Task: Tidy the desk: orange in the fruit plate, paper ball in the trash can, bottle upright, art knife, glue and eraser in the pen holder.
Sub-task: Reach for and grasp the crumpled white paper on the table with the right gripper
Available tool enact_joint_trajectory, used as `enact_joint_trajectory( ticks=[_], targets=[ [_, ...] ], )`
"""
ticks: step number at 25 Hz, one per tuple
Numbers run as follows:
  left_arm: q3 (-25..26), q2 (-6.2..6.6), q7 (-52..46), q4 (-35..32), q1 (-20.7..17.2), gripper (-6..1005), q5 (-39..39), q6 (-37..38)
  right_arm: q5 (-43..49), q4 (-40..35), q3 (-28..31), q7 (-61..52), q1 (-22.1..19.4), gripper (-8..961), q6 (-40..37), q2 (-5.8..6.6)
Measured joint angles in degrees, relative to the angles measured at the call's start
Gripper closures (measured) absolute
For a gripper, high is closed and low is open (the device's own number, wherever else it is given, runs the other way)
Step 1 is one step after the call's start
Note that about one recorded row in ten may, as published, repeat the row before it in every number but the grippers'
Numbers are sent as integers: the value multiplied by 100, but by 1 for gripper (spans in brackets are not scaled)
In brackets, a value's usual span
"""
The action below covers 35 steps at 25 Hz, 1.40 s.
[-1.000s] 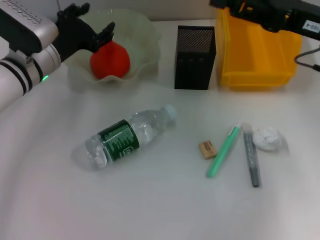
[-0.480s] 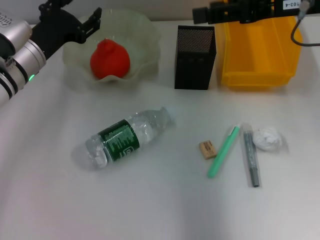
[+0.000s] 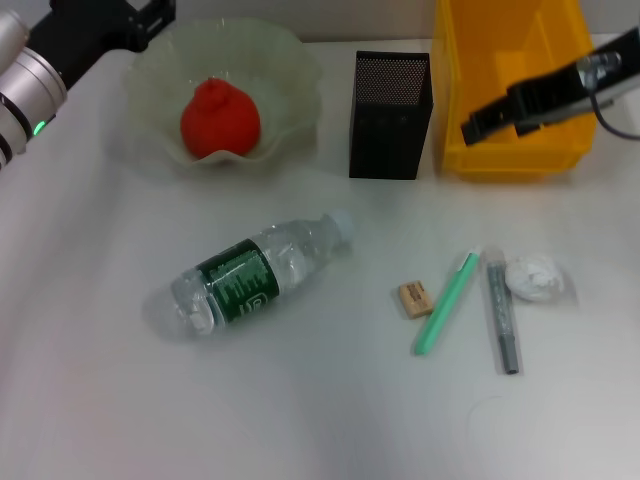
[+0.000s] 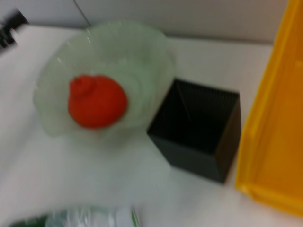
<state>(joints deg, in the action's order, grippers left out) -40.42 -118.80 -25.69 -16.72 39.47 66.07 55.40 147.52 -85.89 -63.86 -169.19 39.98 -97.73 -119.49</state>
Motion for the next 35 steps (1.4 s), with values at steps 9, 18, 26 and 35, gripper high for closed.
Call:
enact_joint_trajectory(
  ticks=[9,18,26,35],
  targets=[
    [6,5,-138,-200,-15,252,-51,-27,384,1131,-16,-7,30,301,18,20],
    [8,3,-139,-200,-12,252,-77,-15,1000,1449,-209,-6,17,331,207,30],
    [8,-2,-139,-178,-31,252,-85,6,970,1950,-252,137,76,358,393,38],
    [8,-3,-138,-189,-43,253,-87,17,963,2154,-250,146,55,388,429,37]
  ],
)
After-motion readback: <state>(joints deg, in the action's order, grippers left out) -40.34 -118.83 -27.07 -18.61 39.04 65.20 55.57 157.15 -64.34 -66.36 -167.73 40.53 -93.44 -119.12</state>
